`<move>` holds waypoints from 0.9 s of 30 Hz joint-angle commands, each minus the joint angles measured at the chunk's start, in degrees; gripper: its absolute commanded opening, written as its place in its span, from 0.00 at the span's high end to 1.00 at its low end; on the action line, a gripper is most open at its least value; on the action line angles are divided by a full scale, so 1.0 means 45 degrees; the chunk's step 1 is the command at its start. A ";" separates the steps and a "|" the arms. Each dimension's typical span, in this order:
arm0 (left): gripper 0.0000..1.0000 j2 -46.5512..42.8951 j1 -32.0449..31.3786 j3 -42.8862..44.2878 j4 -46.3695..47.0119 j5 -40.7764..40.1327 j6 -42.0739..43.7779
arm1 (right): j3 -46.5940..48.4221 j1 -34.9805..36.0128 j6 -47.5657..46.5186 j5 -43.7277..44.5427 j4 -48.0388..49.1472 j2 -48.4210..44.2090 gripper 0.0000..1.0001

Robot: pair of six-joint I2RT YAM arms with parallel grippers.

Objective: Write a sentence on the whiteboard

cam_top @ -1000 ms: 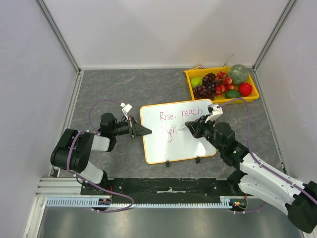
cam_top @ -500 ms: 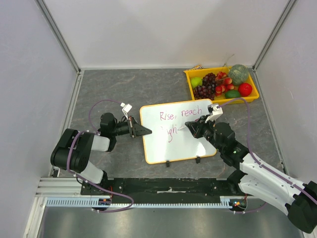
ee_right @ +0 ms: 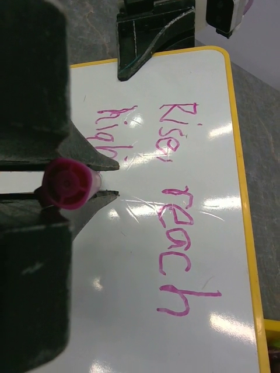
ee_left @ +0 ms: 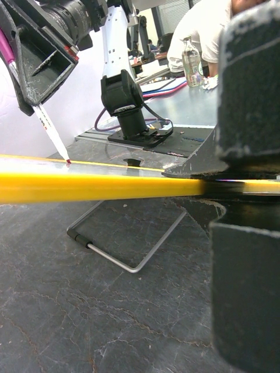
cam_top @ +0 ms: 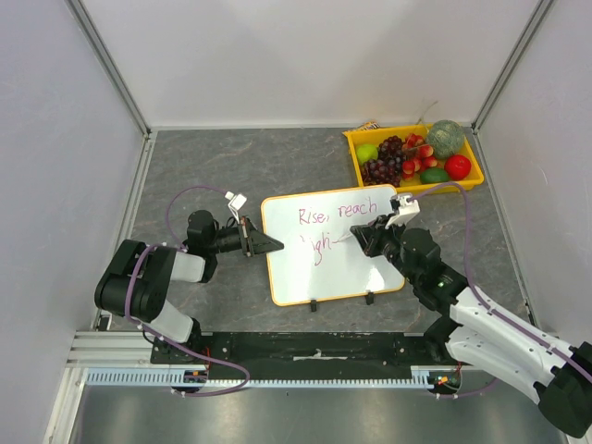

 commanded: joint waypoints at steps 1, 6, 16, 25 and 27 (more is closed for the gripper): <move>0.98 0.0361 -0.0315 -0.0057 -0.0944 -0.0271 0.1382 | 0.0598 -0.0088 -0.0739 0.1127 -0.0569 0.0163 1.00; 0.98 0.0323 -0.0296 -0.0057 -0.0944 -0.0271 0.1382 | 0.0891 -0.0088 -0.0760 0.0991 -0.0140 0.0631 1.00; 0.98 0.0342 -0.0315 -0.0037 -0.0964 -0.0252 0.1382 | 0.1068 -0.0088 -0.0506 0.0190 0.0564 0.1316 1.00; 0.98 0.0381 -0.0315 -0.0037 -0.0964 -0.0252 0.1382 | 0.0111 -0.0088 -0.0116 -0.0259 -0.0060 0.0711 1.00; 0.98 0.0400 -0.0334 -0.0018 -0.0964 -0.0252 0.1382 | -0.0123 -0.0088 -0.0037 -0.0377 -0.0178 0.0613 1.00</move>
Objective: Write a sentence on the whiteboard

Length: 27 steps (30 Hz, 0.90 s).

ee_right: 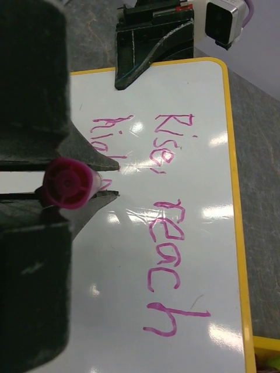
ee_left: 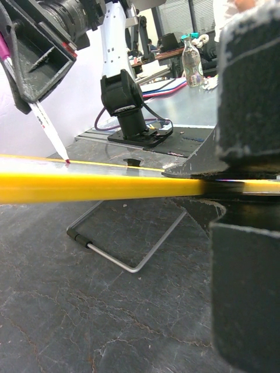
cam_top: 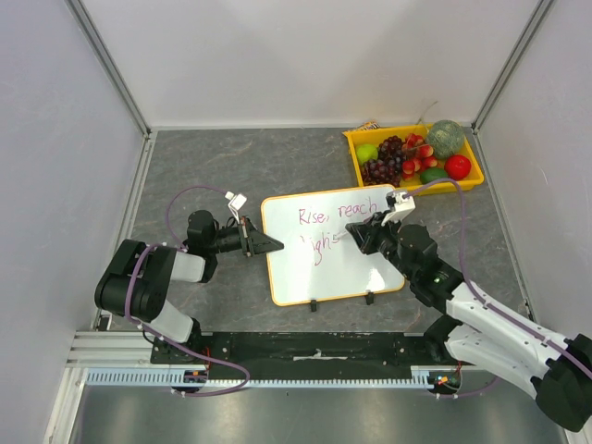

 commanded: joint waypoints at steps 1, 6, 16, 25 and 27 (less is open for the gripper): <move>0.98 0.0386 -0.0315 -0.0033 -0.0940 -0.0266 0.1382 | -0.0658 -0.0074 0.0152 -0.0211 -0.0741 -0.0232 1.00; 0.98 0.0347 -0.0334 -0.0052 -0.0940 -0.0266 0.1382 | -0.1049 -0.0074 0.0289 -0.0427 -0.0820 -0.0330 1.00; 0.98 0.0367 -0.0334 -0.0052 -0.0959 -0.0286 0.1363 | -0.1284 -0.0074 0.0212 0.0294 -0.1581 -0.1072 1.00; 0.98 0.0347 -0.0334 -0.0052 -0.0959 -0.0286 0.1382 | -0.0504 -0.0074 -0.0120 0.0978 -0.1582 -0.1073 1.00; 0.98 0.0347 -0.0354 -0.0052 -0.0959 -0.0286 0.1382 | -0.0269 -0.0074 -0.0218 0.1037 -0.1543 -0.1053 1.00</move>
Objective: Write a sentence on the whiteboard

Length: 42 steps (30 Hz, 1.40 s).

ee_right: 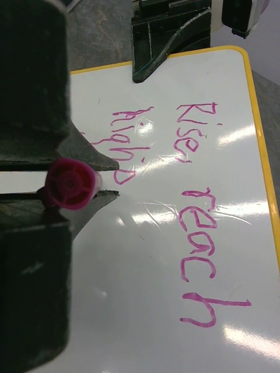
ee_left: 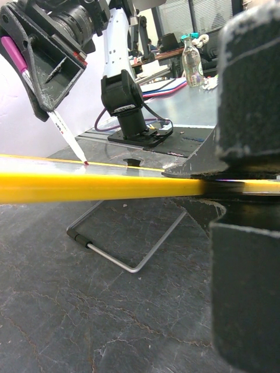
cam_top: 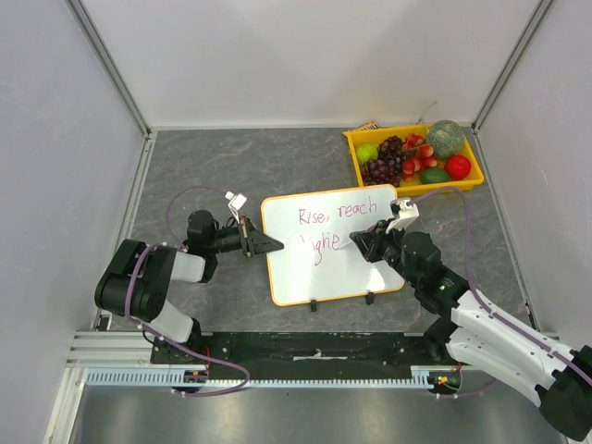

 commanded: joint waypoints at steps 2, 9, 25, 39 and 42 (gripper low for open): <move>0.98 0.0362 -0.0334 -0.0052 -0.0959 -0.0281 0.1382 | 0.0834 -0.0088 -0.0884 0.1368 -0.0722 0.0191 1.00; 0.98 0.0362 -0.0334 -0.0033 -0.0979 -0.0262 0.1382 | 0.1304 -0.0088 -0.0982 0.1213 -0.0702 0.0113 1.00; 0.98 0.0362 -0.0335 -0.0033 -0.0979 -0.0261 0.1382 | 0.1792 -0.0088 -0.1158 0.1154 -0.0507 0.0112 1.00; 0.98 0.0362 -0.0354 -0.0033 -0.0979 -0.0262 0.1382 | 0.1149 -0.0088 -0.1138 0.1290 -0.0174 0.0386 1.00; 0.98 0.0342 -0.0354 -0.0052 -0.0979 -0.0262 0.1382 | 0.1012 -0.0107 -0.1119 0.1310 -0.0272 0.0250 1.00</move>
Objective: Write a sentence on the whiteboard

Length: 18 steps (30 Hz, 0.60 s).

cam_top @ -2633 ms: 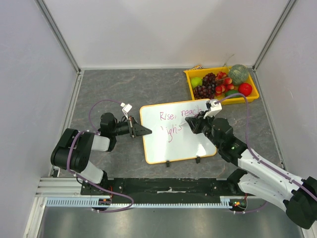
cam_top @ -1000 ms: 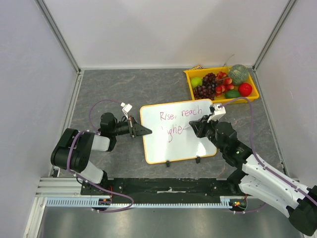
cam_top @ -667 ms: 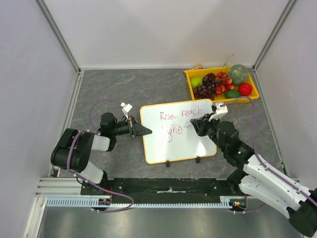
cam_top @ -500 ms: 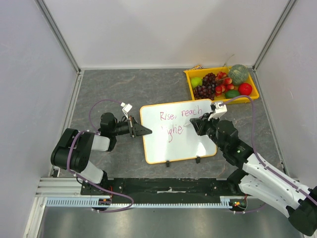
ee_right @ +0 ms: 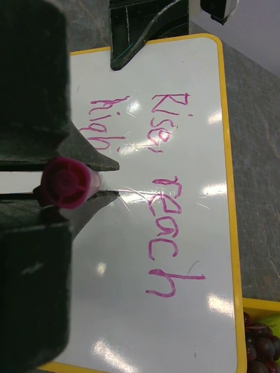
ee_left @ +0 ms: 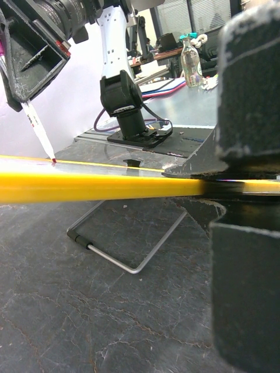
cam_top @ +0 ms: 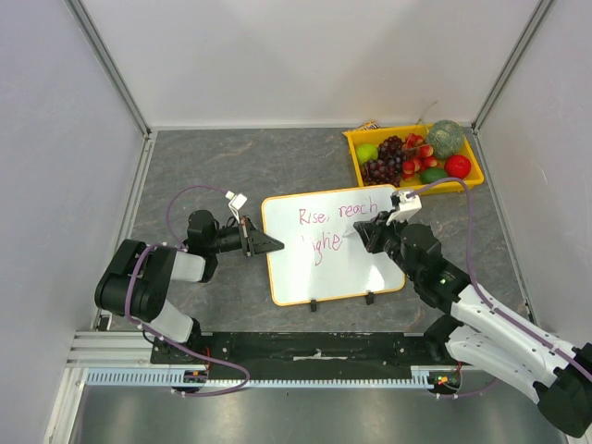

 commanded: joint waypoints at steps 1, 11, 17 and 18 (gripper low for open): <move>0.98 0.0361 -0.0325 -0.0076 -0.0984 -0.0300 0.1382 | -0.0261 -0.0025 -0.0118 0.0329 0.0233 -0.0280 1.00; 0.98 0.0381 -0.0325 -0.0076 -0.0964 -0.0300 0.1382 | -0.0749 -0.0025 -0.0059 0.0193 -0.0198 -0.0573 1.00; 0.98 0.0381 -0.0306 -0.0076 -0.0964 -0.0300 0.1363 | -0.1081 -0.0025 0.0096 -0.0139 -0.0334 -0.0827 1.00; 0.98 0.0381 -0.0344 -0.0076 -0.0964 -0.0300 0.1382 | -0.1140 -0.0044 0.0155 -0.0237 -0.0334 -0.0885 1.00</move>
